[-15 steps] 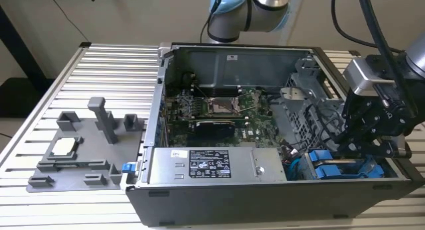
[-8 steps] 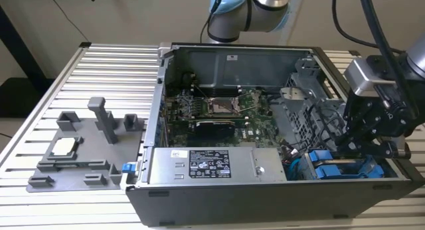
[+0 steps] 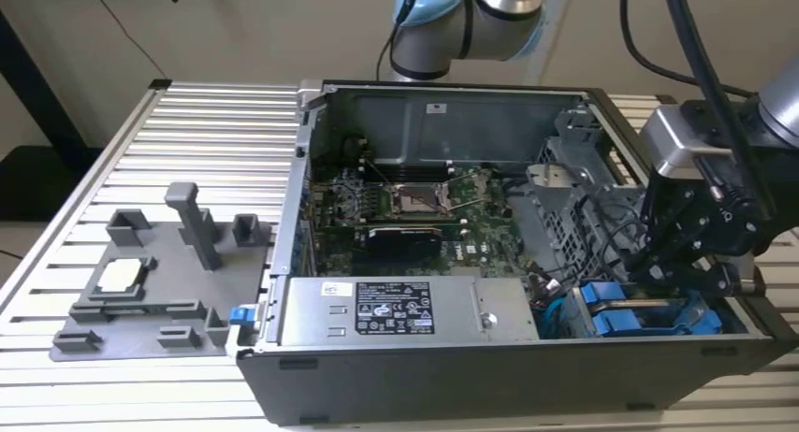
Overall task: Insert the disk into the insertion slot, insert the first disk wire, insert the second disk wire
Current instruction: 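Insert the second disk wire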
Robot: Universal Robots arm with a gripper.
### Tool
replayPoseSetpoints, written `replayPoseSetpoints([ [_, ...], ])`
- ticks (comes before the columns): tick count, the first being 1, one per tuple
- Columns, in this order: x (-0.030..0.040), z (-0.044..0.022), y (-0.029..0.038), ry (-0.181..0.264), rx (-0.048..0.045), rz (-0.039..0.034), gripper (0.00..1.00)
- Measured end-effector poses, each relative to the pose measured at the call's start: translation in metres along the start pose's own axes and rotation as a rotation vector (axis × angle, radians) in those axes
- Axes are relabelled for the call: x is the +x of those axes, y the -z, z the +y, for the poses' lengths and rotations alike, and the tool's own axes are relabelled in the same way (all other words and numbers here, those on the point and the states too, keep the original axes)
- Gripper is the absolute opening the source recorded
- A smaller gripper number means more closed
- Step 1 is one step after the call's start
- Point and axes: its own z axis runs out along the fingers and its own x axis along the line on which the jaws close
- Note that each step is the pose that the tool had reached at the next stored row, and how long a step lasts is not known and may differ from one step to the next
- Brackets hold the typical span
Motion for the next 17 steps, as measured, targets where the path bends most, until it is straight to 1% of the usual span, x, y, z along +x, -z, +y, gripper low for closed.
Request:
replayPoseSetpoints([
  [1, -0.0001, 0.0011, 0.0008, 0.0, 0.0029, -0.0012, 0.16],
  [2, -0.0001, 0.0021, 0.0011, 0.001, 0.0103, -0.0016, 0.16],
  [3, 0.0, 0.0029, 0.0012, 0.002, 0.0211, -0.0022, 0.16],
  [4, 0.0001, 0.0036, 0.0012, 0.004, 0.0362, -0.003, 0.16],
  [6, 0.0003, 0.0059, 0.0011, 0.008, 0.0716, -0.0052, 0.16],
  [7, 0.0004, 0.008, 0.0009, 0.009, 0.0847, -0.0059, 0.16],
  [10, 0.001, 0.0143, -0.0009, 0.012, 0.1063, -0.0062, 0.16],
  [13, 0.0015, 0.0177, -0.0032, 0.015, 0.1365, -0.0059, 0.16],
  [14, 0.0016, 0.0185, -0.0042, 0.016, 0.1428, -0.0056, 0.16],
  [17, 0.0019, 0.0208, -0.0054, 0.017, 0.1547, -0.0056, 0.16],
])
